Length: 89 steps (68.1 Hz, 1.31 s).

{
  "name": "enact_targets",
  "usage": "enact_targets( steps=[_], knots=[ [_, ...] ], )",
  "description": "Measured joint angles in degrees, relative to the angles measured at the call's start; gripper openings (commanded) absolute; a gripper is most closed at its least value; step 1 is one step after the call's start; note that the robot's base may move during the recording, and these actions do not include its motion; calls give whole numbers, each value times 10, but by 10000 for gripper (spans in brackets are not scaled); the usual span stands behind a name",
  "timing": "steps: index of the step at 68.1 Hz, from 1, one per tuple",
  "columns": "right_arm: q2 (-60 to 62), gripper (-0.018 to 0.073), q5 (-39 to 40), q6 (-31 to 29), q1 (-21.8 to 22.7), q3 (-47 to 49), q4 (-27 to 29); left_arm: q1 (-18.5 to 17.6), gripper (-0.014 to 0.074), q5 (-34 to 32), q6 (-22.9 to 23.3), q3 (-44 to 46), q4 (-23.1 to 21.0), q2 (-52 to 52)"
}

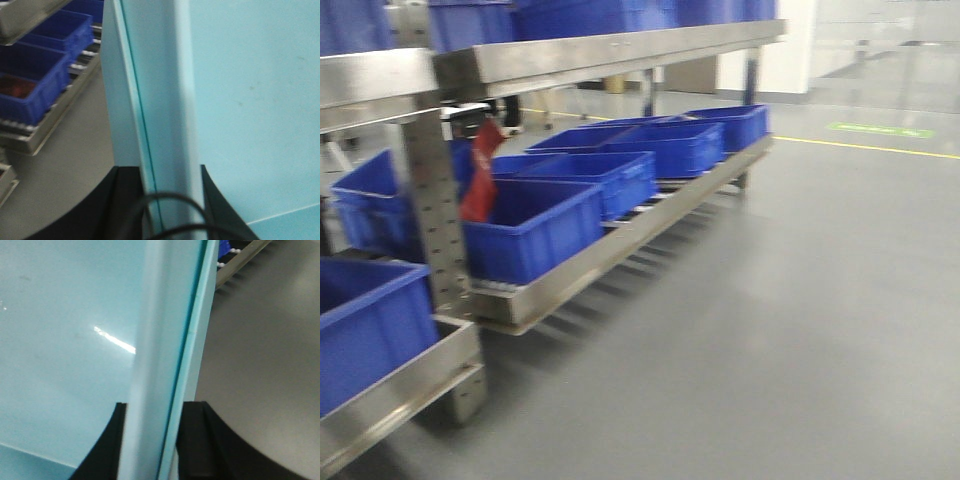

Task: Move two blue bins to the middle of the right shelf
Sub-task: 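Turn and drive the base away carrying the bin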

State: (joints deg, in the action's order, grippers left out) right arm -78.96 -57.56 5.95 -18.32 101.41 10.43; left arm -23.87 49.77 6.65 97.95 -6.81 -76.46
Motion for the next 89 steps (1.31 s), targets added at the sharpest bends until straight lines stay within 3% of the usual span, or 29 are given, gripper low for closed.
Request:
enact_targets(
  steps=[89],
  knots=[
    [0, -154, -1, 0, 0, 0, 0, 0, -111, 0, 0, 0, 0, 0]
  ],
)
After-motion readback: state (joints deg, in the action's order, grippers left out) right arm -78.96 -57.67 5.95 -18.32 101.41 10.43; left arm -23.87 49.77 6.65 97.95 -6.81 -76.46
